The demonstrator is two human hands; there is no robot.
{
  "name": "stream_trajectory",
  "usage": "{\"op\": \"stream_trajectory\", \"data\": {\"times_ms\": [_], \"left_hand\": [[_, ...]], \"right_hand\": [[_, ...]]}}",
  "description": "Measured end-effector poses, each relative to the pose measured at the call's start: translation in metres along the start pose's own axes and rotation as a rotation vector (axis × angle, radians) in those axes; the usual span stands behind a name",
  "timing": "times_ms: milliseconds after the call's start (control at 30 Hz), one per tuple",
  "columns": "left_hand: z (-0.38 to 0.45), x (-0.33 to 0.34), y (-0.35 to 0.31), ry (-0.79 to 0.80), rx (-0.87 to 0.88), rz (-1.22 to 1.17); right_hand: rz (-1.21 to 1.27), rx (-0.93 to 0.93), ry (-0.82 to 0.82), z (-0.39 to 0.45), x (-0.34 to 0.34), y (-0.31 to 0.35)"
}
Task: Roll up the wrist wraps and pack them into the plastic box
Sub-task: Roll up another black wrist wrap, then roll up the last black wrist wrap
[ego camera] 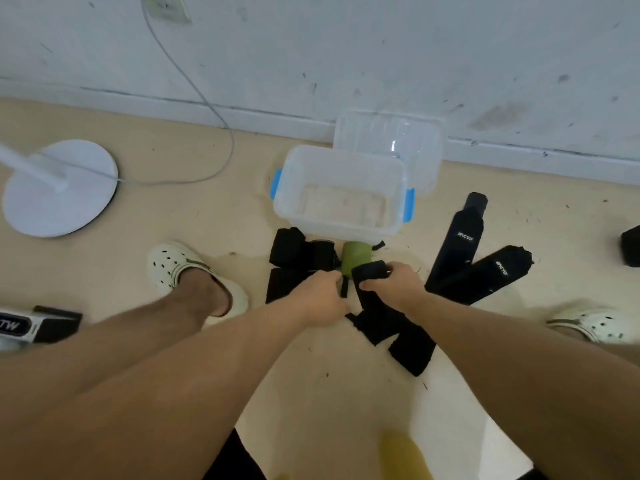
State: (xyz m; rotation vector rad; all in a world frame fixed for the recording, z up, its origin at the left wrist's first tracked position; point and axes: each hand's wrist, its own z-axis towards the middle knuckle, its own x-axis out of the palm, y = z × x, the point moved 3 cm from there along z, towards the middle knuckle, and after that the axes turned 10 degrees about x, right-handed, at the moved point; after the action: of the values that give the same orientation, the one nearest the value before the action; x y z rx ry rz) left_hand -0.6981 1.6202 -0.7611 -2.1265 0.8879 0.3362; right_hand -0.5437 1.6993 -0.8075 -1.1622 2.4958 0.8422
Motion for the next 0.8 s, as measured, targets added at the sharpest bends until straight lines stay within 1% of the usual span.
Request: {"op": "stream_trajectory", "data": {"times_ms": [133, 233, 400, 533, 667, 733, 800], "left_hand": [[0.008, 0.027, 0.053, 0.161, -0.12, 0.236], [0.014, 0.039, 0.076, 0.236, -0.15, 0.232], [0.029, 0.06, 0.087, 0.291, -0.182, 0.2], [0.036, 0.07, 0.09, 0.305, -0.206, 0.218], [0.036, 0.071, 0.091, 0.304, -0.213, 0.251], [0.036, 0.071, 0.089, 0.301, -0.21, 0.247], [0.036, 0.072, 0.088, 0.296, -0.209, 0.241]], "right_hand": [[0.234, 0.189, 0.075, 0.027, 0.039, -0.03], [0.343, 0.26, 0.106, 0.041, 0.056, -0.039], [0.442, 0.272, 0.131, 0.062, 0.07, -0.037], [0.49, 0.255, 0.157, 0.069, 0.082, -0.036], [0.49, 0.218, 0.143, 0.067, 0.086, -0.046], [0.416, 0.187, 0.104, 0.065, 0.082, -0.051], [0.287, 0.149, 0.075, 0.063, 0.08, -0.052]]}}
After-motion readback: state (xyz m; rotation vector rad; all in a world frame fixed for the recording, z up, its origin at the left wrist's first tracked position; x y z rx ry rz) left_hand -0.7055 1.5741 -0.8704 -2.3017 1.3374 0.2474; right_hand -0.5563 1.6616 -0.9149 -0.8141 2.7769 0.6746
